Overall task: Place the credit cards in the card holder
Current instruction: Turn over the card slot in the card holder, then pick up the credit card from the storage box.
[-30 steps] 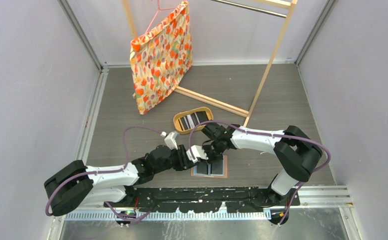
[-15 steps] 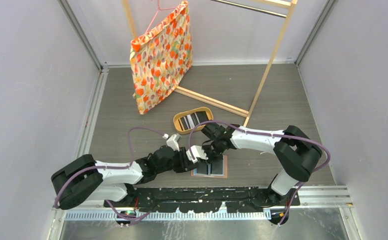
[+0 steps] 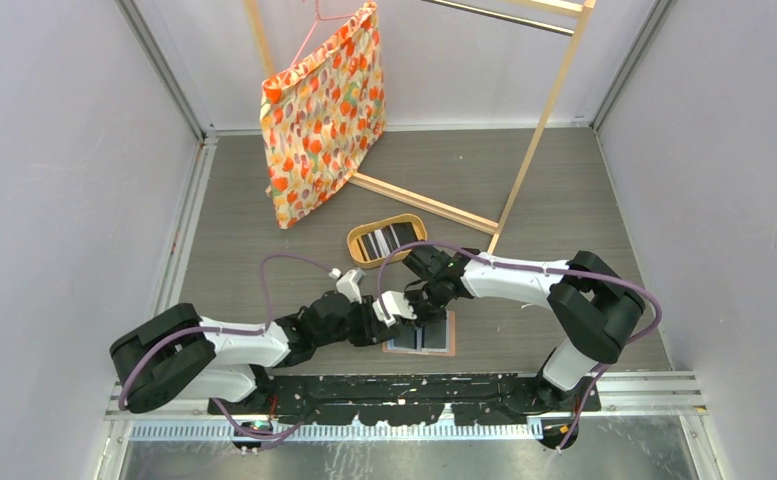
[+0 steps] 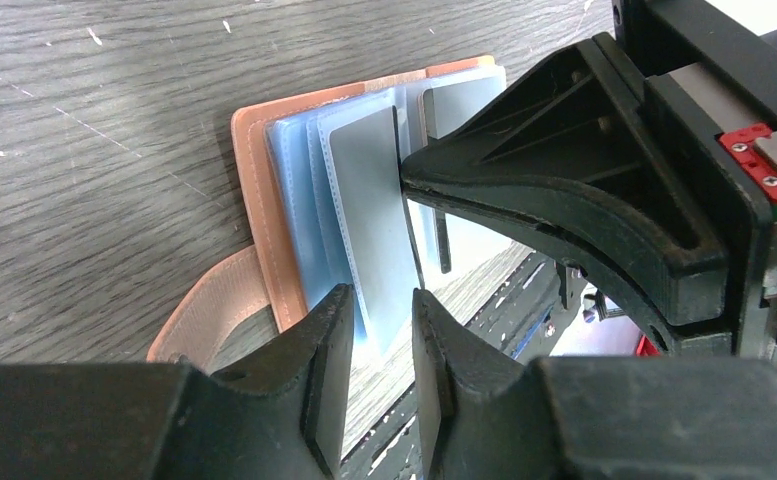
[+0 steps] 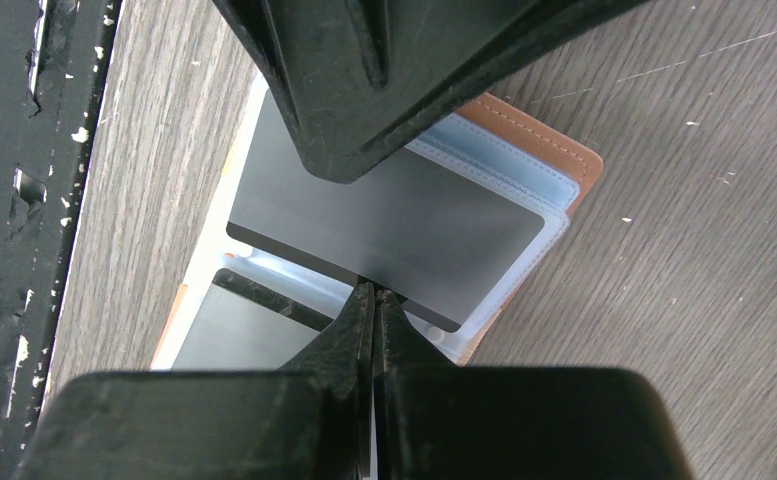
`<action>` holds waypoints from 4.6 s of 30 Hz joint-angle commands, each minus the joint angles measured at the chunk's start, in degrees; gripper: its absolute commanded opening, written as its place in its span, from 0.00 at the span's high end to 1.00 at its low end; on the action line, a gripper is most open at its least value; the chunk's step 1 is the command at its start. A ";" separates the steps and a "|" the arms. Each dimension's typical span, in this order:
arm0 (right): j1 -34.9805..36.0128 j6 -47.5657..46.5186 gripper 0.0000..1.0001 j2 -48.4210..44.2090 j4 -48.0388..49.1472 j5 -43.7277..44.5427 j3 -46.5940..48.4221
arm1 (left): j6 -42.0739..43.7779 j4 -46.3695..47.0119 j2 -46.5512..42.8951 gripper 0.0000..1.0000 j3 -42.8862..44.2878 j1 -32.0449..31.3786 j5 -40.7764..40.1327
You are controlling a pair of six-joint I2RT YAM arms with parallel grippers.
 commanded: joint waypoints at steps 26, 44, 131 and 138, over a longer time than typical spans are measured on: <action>-8.72 -6.67 0.67 -11.38 -28.23 -12.18 10.42 | 1.42 -4.06 -0.51 0.99 6.13 0.20 1.06; -22.19 0.95 0.63 -19.83 -27.05 -16.01 9.25 | 2.10 -8.85 6.26 0.88 16.49 -2.70 5.11; -18.66 48.18 0.39 3.60 -14.16 9.45 39.56 | 32.09 -45.52 -8.39 0.29 40.82 32.54 14.84; -18.74 37.76 0.01 3.68 -19.89 10.09 48.05 | 26.51 -39.81 -14.61 0.28 34.26 32.54 15.76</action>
